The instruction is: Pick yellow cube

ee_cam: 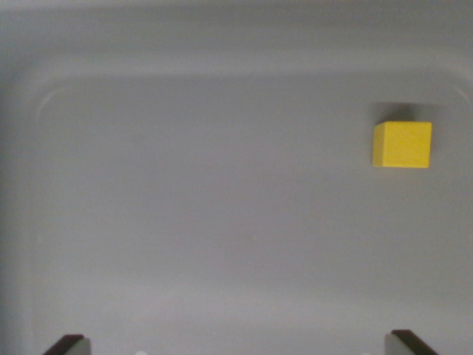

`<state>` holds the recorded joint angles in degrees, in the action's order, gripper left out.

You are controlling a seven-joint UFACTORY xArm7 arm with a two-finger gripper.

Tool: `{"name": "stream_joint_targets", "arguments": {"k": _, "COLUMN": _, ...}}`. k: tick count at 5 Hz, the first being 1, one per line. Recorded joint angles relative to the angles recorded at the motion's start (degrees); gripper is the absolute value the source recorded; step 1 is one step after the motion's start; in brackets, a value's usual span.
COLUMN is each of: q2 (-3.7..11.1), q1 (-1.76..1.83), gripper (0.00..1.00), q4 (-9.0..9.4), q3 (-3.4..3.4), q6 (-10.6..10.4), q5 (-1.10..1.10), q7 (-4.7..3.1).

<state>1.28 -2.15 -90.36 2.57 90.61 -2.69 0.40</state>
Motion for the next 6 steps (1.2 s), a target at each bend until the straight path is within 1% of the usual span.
{"name": "stream_joint_targets", "arguments": {"k": 1, "q2": 0.00, "q1": 0.00, "gripper": 0.00, "q4": 0.00, "q3": 0.00, "q6": 0.0, "q5": 0.00, "q7": 0.00}}
{"name": "stream_joint_targets", "arguments": {"k": 2, "q2": 1.02, "q1": -0.31, "gripper": 0.00, "q4": 0.33, "q3": -0.16, "q6": -1.2, "q5": -0.09, "q7": -0.58}}
{"name": "stream_joint_targets", "arguments": {"k": 3, "q2": 1.02, "q1": -0.31, "gripper": 0.00, "q4": 0.33, "q3": -0.16, "q6": -1.2, "q5": -0.09, "q7": -0.58}}
{"name": "stream_joint_targets", "arguments": {"k": 4, "q2": 2.29, "q1": -0.70, "gripper": 0.00, "q4": 0.74, "q3": -0.35, "q6": -2.7, "q5": -0.20, "q7": -1.30}}
{"name": "stream_joint_targets", "arguments": {"k": 5, "q2": 2.29, "q1": -0.70, "gripper": 0.00, "q4": 0.74, "q3": -0.35, "q6": -2.7, "q5": -0.20, "q7": -1.30}}
{"name": "stream_joint_targets", "arguments": {"k": 6, "q2": 3.72, "q1": -1.13, "gripper": 0.00, "q4": 1.20, "q3": -0.57, "q6": -4.5, "q5": -0.32, "q7": -2.11}}
